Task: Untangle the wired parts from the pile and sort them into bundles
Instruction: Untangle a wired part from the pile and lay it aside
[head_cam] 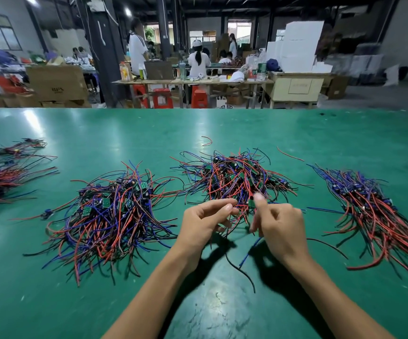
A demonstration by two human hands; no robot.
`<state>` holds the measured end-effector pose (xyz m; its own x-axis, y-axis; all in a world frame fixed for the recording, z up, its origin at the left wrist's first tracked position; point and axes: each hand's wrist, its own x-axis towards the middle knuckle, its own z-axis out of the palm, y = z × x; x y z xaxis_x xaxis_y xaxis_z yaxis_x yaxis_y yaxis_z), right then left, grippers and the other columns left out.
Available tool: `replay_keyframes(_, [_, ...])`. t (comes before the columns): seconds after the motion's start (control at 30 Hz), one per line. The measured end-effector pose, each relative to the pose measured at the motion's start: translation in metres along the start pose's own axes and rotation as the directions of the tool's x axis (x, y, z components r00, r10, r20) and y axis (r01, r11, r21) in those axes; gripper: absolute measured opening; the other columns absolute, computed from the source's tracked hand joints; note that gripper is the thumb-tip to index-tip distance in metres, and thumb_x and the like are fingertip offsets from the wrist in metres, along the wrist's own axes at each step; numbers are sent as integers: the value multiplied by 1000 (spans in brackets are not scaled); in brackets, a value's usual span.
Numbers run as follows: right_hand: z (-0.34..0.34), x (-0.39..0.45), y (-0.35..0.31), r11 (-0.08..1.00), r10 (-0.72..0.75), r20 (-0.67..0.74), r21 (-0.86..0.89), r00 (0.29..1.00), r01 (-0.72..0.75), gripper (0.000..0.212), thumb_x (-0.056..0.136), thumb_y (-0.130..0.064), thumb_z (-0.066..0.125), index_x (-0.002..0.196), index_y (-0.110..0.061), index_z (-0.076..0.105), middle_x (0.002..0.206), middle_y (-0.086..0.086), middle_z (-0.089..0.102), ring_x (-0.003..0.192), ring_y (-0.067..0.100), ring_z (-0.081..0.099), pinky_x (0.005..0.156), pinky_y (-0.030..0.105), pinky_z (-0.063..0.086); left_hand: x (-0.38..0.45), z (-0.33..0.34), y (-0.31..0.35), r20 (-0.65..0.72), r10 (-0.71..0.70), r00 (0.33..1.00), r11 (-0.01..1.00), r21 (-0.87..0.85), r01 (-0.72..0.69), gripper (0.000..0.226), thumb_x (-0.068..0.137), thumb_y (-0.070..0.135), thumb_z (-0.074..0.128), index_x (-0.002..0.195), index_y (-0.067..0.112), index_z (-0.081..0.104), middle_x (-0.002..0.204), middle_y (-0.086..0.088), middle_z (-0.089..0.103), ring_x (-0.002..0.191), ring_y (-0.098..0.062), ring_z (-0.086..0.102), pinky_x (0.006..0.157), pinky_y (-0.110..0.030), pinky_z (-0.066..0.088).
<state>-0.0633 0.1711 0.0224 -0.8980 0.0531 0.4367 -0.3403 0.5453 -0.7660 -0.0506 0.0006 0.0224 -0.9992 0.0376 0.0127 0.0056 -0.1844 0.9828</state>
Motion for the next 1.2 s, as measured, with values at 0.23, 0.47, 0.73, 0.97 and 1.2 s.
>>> replay_keyframes(0.23, [-11, 16, 5, 735, 480, 261, 403, 838, -546, 42, 89, -57, 65, 93, -16, 75, 69, 3, 73, 40, 11, 45, 40, 17, 29, -7, -2, 7, 206, 63, 977, 988, 123, -90, 16, 90, 20, 74, 103, 13, 79, 97, -12, 78, 73, -10, 63, 69, -19, 50])
replay_keyframes(0.47, [-23, 20, -7, 625, 334, 385, 593, 861, -508, 20, 93, -27, 62, 96, -23, 81, 89, 3, 77, 60, 11, 60, 50, 19, 46, -2, 0, 12, 57, -59, 997, 998, -19, 60, 18, 104, 29, 48, 103, 11, 50, 85, -25, 75, 56, -27, 67, 55, -27, 48])
replay_keyframes(0.73, [-27, 18, -8, 585, 144, 414, 697, 899, -415, 21, 88, -31, 61, 104, -29, 74, 83, -2, 59, 66, 13, 56, 59, 26, 40, -1, -4, 12, -2, -30, 1000, 998, -57, 30, 10, 92, 18, 69, 96, 11, 75, 98, -13, 76, 62, -21, 68, 57, -24, 55])
replay_keyframes(0.97, [-27, 22, -3, 560, 301, 308, 709, 903, -429, 23, 101, -28, 51, 105, -32, 73, 88, -8, 71, 66, 6, 61, 57, 19, 43, -1, -9, 17, -162, 142, 976, 987, -57, -153, 40, 78, -3, 78, 115, 12, 69, 85, -4, 76, 72, -11, 68, 65, -18, 53])
replay_keyframes(1.2, [-32, 26, 5, 550, 358, 297, 699, 885, -457, 26, 99, -29, 53, 103, -33, 79, 92, -5, 66, 70, 7, 58, 67, 27, 38, 2, -23, 24, -264, 218, 939, 964, -90, -249, 37, 78, 31, 67, 112, 15, 69, 74, -3, 72, 63, -7, 56, 55, -13, 40])
